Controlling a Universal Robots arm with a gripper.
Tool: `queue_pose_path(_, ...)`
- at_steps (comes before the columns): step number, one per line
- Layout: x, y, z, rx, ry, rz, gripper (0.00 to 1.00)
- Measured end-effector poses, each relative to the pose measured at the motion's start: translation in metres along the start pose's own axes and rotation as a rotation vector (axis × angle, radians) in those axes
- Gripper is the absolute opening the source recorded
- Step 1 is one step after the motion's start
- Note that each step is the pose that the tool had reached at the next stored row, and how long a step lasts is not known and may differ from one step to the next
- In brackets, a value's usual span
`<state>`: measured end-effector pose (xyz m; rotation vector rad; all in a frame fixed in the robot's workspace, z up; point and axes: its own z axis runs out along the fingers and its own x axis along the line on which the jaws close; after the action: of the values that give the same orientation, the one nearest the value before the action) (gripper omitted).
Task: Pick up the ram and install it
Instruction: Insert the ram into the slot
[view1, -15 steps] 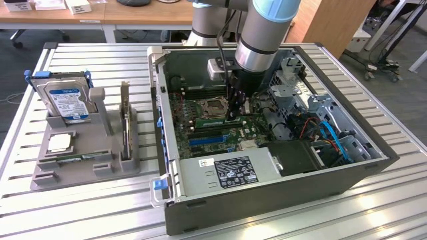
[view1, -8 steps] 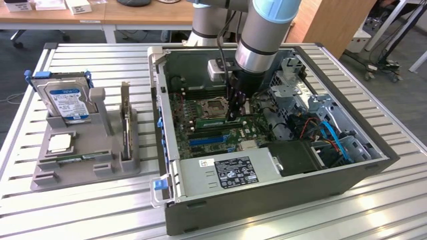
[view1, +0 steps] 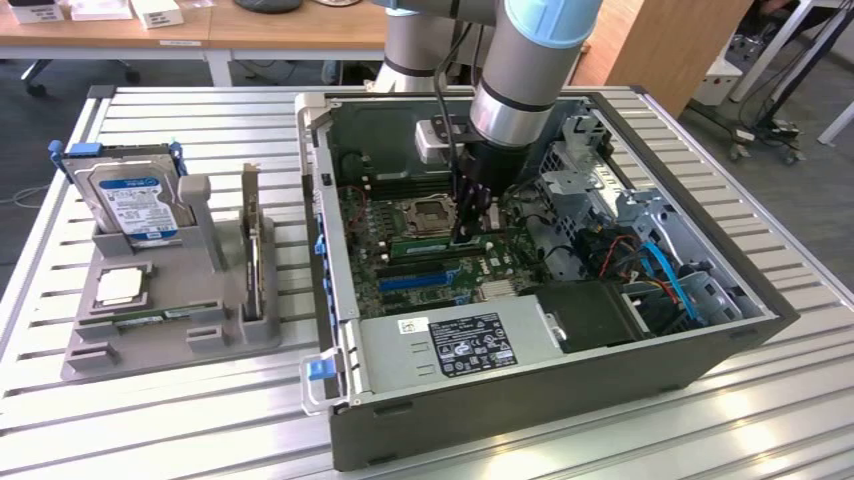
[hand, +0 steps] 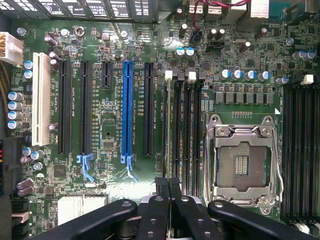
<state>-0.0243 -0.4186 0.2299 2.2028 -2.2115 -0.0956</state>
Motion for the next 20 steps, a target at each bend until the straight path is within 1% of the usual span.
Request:
queue_pose_path(4,0.0,0.0,-0.0001,0.0,-0.0001,0.0,0.11)
queue_pose_path(6,0.0,0.0004,-0.0072,0.0004,-0.0008,0.002,0.11)
queue_pose_path(8,0.0,0.0008,-0.0148,0.0003,-0.0001,0.002,0.11)
queue_pose_path(9,-0.001,0.0012,-0.0208,0.0008,-0.0004,0.003,0.11)
queue_pose_path(17,-0.001,0.0012,-0.0208,0.0008,-0.0003,0.003,0.11)
queue_pose_path(20,-0.001,0.0011,-0.0188,0.0008,-0.0003,0.003,0.11)
